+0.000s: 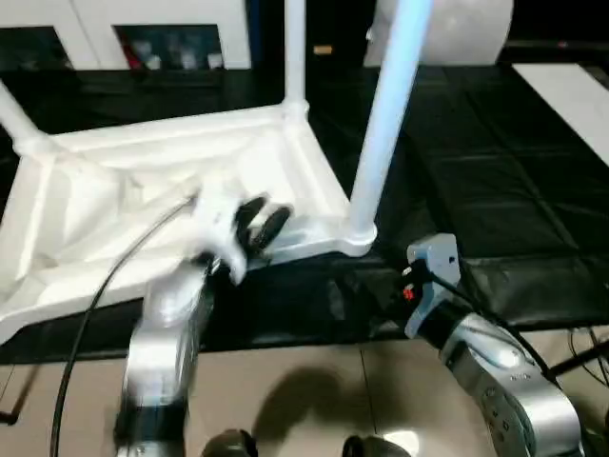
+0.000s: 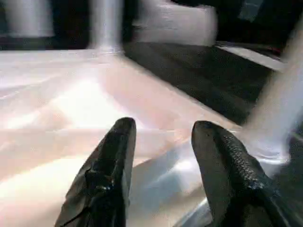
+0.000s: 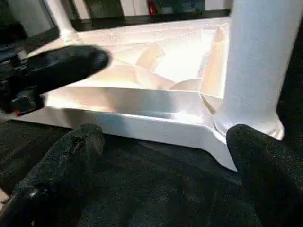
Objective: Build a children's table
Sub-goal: Rotate leg to tighten
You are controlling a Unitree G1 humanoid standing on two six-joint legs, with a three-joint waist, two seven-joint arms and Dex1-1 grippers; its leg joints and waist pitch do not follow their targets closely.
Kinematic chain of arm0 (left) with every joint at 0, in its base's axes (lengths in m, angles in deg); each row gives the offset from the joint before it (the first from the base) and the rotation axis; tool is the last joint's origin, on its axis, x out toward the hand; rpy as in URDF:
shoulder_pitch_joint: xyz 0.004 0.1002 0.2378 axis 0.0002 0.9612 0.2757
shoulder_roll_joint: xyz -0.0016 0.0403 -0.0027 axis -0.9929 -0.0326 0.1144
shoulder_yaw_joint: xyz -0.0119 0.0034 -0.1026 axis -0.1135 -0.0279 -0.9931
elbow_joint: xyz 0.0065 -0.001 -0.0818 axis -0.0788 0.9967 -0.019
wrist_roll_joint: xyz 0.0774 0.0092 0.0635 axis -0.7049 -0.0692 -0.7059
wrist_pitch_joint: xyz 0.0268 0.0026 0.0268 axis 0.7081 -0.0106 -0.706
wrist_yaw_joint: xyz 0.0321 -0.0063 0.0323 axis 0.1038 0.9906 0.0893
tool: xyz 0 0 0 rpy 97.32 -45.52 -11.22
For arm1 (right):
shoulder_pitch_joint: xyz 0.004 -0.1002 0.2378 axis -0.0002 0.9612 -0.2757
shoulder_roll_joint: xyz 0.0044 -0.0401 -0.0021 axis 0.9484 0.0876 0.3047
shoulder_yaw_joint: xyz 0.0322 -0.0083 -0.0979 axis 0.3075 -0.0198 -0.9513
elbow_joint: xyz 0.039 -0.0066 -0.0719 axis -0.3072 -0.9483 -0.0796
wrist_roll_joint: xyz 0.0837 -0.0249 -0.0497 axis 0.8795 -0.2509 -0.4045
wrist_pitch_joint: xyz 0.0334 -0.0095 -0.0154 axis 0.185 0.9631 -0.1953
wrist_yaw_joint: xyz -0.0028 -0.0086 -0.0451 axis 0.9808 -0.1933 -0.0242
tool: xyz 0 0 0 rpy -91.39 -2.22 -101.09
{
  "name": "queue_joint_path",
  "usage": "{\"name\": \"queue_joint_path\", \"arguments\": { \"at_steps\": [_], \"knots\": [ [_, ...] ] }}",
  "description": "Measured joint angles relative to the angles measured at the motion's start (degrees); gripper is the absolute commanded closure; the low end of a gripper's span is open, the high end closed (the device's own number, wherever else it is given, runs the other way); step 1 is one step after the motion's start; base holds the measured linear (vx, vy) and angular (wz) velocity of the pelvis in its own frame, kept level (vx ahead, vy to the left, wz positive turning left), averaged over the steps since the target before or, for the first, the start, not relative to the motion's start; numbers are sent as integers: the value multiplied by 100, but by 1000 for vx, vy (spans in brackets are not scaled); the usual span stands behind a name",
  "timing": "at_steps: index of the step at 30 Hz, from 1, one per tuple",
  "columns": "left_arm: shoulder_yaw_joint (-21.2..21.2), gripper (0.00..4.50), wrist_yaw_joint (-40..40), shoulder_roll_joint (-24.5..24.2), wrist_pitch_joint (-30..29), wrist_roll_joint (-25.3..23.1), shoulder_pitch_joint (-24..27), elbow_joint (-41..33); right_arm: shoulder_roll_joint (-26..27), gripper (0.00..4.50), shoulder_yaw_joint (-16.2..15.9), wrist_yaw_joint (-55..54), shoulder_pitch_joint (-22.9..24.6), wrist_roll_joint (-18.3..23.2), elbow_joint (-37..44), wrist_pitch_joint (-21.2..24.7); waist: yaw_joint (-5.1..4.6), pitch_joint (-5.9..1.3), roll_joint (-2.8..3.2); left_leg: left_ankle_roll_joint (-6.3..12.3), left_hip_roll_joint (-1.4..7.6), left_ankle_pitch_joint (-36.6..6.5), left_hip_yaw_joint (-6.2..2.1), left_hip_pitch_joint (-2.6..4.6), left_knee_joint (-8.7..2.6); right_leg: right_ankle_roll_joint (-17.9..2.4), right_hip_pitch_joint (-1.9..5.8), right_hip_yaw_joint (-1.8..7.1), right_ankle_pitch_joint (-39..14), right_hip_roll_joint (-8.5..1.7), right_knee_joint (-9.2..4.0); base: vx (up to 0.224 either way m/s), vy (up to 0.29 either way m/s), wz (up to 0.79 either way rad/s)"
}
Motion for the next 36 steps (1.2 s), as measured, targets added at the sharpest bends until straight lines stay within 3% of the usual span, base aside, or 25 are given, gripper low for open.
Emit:
{"name": "queue_joint_path", "arguments": {
  "at_steps": [4,7,14,16,18,21,22,23,24,25,26,29,33,36],
  "knots": [
    [-6,196,-340,-245,-801,1,703,-1172,-31,0,-56,6,-43,0,-46,-8,-10,-11,-18,-4,0,-1,-3,33,0,55,31,8,-28,5,-1,0,0,0],
    [52,196,-316,-339,-1156,-14,1095,-1584,-21,0,-111,5,-96,-5,-140,-61,-9,-14,-23,-7,-2,1,-4,30,3,71,33,14,-22,7,-6,0,0,0],
    [194,196,-411,-324,-1476,-45,1444,-2300,-35,0,-184,19,-158,-3,-163,-94,5,-28,-36,-8,-3,1,-6,24,11,87,38,19,-3,7,-10,0,0,0],
    [397,196,-517,-348,-1422,-55,1614,-2347,-51,0,-247,38,-168,-4,-163,-122,76,-53,-33,-60,65,-48,74,13,55,125,10,197,24,145,-31,4,-4,-13],
    [443,196,-602,-323,-1412,-66,1618,-2342,-106,0,-312,117,-162,-7,-164,-130,60,-73,-32,-65,76,-47,28,27,61,123,14,168,26,160,-42,0,0,0],
    [476,196,-671,-238,-1413,-113,1674,-2346,-181,0,-411,201,-162,-22,-164,-139,23,-72,-30,-89,85,-65,17,114,43,129,91,153,9,176,-57,0,0,0],
    [478,196,-694,-225,-1421,-119,1692,-2350,-185,0,-412,222,-162,-22,-165,-148,-3,-67,-23,-97,85,-72,13,179,15,127,145,139,-3,180,-86,0,0,0],
    [491,196,-707,-222,-1429,-120,1697,-2361,-206,0,-411,246,-148,-24,-165,-196,-10,-65,3,-92,47,-74,-113,130,8,133,228,9,-27,134,-131,0,-2,26],
    [531,196,-707,-222,-1434,-119,1690,-2376,-234,0,-406,257,-138,-29,-166,-215,-38,-66,13,-89,9,-76,-193,137,-4,139,313,-124,-56,86,-183,0,-2,26],
    [552,196,-711,-274,-1433,-115,1754,-2436,-244,0,-411,264,-154,-29,-176,-233,-61,-60,-3,-92,28,-99,-180,263,-13,137,340,-165,-124,77,-201,-27,7,31],
    [547,196,-715,-325,-1432,-111,1836,-2466,-242,0,-416,277,-166,-28,-183,-243,-58,-55,12,-107,38,-118,-192,315,-9,135,413,-190,-134,79,-226,0,0,0],
    [491,196,-738,-421,-1432,-101,1860,-2460,-283,0,-520,380,-169,-28,-188,-318,-79,-73,4,-119,55,-226,-184,457,-2,137,575,-173,-146,77,-273,57,18,-2],
    [490,196,-760,-419,-1431,-99,1829,-2459,-284,0,-538,392,-169,-25,-188,-343,-118,-132,-23,-129,49,-317,-155,493,-12,120,659,-142,-215,77,-271,114,15,-2],
    [511,196,-763,-417,-1431,-93,1825,-2457,-292,0,-536,392,-169,-25,-188,-344,-112,-240,10,-76,31,-390,-143,470,-15,99,677,-144,-312,82,-267,126,5,2]
  ]
}}
